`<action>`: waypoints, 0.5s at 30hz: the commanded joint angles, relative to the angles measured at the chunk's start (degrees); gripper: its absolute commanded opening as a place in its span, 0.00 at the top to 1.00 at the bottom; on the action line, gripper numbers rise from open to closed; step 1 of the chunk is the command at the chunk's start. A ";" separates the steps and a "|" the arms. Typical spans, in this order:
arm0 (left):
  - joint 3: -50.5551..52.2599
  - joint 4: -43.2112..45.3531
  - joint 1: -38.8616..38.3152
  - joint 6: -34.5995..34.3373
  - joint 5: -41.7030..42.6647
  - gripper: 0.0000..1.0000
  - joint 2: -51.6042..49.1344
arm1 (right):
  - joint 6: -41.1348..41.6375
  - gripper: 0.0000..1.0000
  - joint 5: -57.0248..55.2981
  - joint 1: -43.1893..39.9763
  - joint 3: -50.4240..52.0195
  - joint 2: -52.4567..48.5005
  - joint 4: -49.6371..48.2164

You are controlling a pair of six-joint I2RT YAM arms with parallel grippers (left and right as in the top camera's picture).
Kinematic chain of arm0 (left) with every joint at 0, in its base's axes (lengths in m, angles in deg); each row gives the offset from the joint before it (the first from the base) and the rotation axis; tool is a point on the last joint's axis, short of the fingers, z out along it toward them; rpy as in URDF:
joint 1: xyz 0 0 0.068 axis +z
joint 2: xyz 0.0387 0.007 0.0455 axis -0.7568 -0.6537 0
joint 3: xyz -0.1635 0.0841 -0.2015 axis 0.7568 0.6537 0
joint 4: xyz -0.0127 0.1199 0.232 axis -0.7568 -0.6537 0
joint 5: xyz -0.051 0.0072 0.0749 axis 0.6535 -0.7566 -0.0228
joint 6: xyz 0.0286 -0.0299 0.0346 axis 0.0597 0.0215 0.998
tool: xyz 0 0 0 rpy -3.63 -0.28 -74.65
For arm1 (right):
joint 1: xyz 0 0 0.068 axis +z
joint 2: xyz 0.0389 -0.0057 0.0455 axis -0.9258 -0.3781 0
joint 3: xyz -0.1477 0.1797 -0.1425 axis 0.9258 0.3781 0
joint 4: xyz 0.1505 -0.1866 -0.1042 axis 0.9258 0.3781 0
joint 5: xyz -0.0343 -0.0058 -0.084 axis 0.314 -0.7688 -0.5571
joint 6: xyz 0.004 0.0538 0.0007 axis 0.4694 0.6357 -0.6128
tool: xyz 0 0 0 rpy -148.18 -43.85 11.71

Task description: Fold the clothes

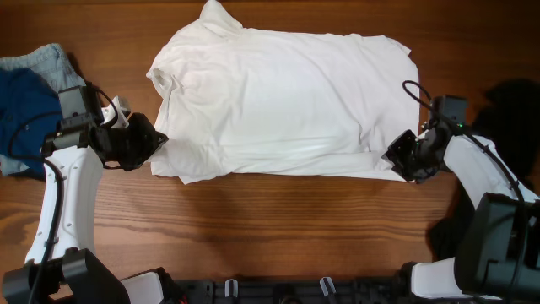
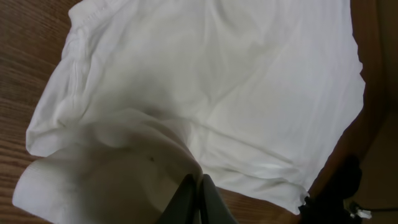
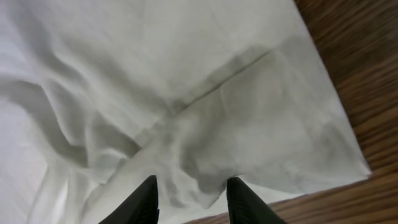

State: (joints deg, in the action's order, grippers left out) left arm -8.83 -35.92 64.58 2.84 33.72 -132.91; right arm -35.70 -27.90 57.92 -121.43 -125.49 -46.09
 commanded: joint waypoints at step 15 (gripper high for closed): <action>0.48 -0.81 -0.17 -0.09 0.07 0.96 -0.22 | 5.44 0.72 -7.28 1.44 0.48 -0.63 1.14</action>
State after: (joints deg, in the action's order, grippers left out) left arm -8.83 -36.69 64.58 2.84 33.72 -132.91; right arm -31.13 -33.58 59.14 -121.43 -125.49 -44.46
